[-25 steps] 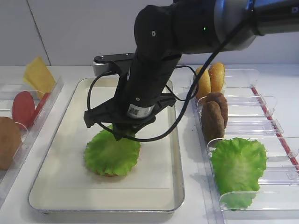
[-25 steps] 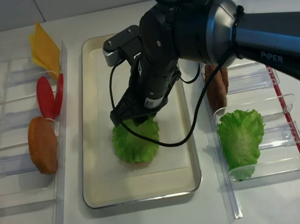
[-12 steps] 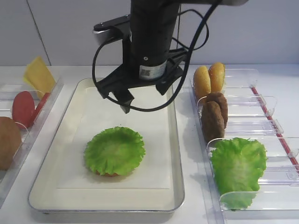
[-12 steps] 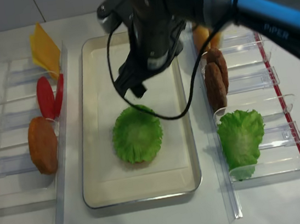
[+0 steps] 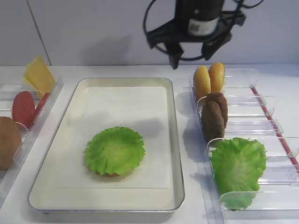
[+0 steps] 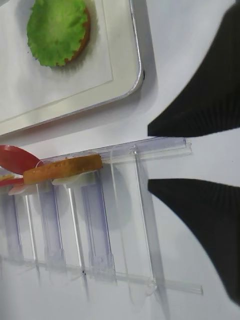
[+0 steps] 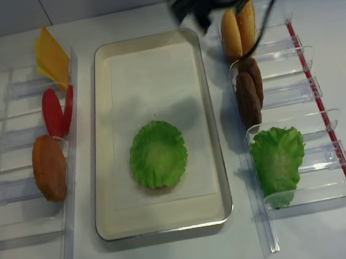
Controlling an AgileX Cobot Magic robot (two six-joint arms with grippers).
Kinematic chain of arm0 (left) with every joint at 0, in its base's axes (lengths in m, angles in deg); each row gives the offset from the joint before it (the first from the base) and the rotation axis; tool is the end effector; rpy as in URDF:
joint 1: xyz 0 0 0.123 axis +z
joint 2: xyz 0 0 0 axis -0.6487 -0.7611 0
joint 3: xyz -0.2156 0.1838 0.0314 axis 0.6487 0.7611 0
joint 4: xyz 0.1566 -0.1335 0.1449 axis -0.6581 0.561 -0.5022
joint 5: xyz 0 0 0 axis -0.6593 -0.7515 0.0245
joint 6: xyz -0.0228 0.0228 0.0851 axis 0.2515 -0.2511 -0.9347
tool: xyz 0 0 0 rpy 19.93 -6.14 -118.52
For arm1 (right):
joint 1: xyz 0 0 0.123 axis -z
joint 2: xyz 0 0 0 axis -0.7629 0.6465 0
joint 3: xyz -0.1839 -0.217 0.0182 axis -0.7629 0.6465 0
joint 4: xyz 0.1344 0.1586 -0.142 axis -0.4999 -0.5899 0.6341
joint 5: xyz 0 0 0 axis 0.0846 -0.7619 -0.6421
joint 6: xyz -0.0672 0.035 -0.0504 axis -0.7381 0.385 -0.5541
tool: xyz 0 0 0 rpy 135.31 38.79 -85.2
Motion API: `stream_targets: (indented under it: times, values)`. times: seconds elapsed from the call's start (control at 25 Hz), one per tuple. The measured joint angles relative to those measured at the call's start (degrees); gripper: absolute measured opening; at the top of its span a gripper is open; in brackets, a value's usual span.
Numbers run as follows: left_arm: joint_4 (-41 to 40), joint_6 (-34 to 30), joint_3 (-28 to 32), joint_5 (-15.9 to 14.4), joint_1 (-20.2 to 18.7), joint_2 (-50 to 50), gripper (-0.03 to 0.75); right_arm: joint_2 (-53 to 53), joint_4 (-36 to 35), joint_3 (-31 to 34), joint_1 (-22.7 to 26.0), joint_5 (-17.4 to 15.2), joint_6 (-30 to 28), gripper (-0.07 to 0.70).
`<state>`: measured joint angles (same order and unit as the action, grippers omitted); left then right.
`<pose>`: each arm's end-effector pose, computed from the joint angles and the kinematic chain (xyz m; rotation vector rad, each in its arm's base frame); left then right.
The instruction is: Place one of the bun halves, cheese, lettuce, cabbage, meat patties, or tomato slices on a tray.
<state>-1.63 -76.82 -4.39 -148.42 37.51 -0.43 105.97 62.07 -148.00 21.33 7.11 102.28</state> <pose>-0.0121 0.0007 0.2647 0.0625 2.1581 -0.0256 0.3377 0.1724 0.3412 -0.3663 2.7236 0.0580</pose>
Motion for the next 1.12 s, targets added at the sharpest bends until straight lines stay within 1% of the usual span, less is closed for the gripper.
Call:
stream_targets:
  times: [0.2, 0.32, 0.44, 0.68, 1.04, 1.12]
  values:
    - [0.0, 0.0, 0.0, 0.0, 0.0, 0.0, 0.219, -7.69, -0.31, 0.0, 8.87, -0.51, -0.79, 0.499]
    - [0.0, 0.0, 0.0, 0.0, 0.0, 0.0, 0.219, -13.89, -0.31, 3.6, 13.09, -0.55, -1.58, 0.499]
    - [0.0, 0.0, 0.0, 0.0, 0.0, 0.0, 0.219, -20.98, -0.16, 10.7, 15.13, -0.78, -2.3, 0.499]
    - [0.0, 0.0, 0.0, 0.0, 0.0, 0.0, 0.219, -39.87, -0.39, 28.25, 15.25, -1.37, -2.7, 0.498]
    - [0.0, 0.0, 0.0, 0.0, 0.0, 0.0, 0.219, -69.91, -0.16, 51.41, 15.25, -1.7, -2.92, 0.498]
    - [0.0, 0.0, 0.0, 0.0, 0.0, 0.0, 0.219, -75.97, -0.4, 56.42, 15.92, -1.88, -2.92, 0.498]
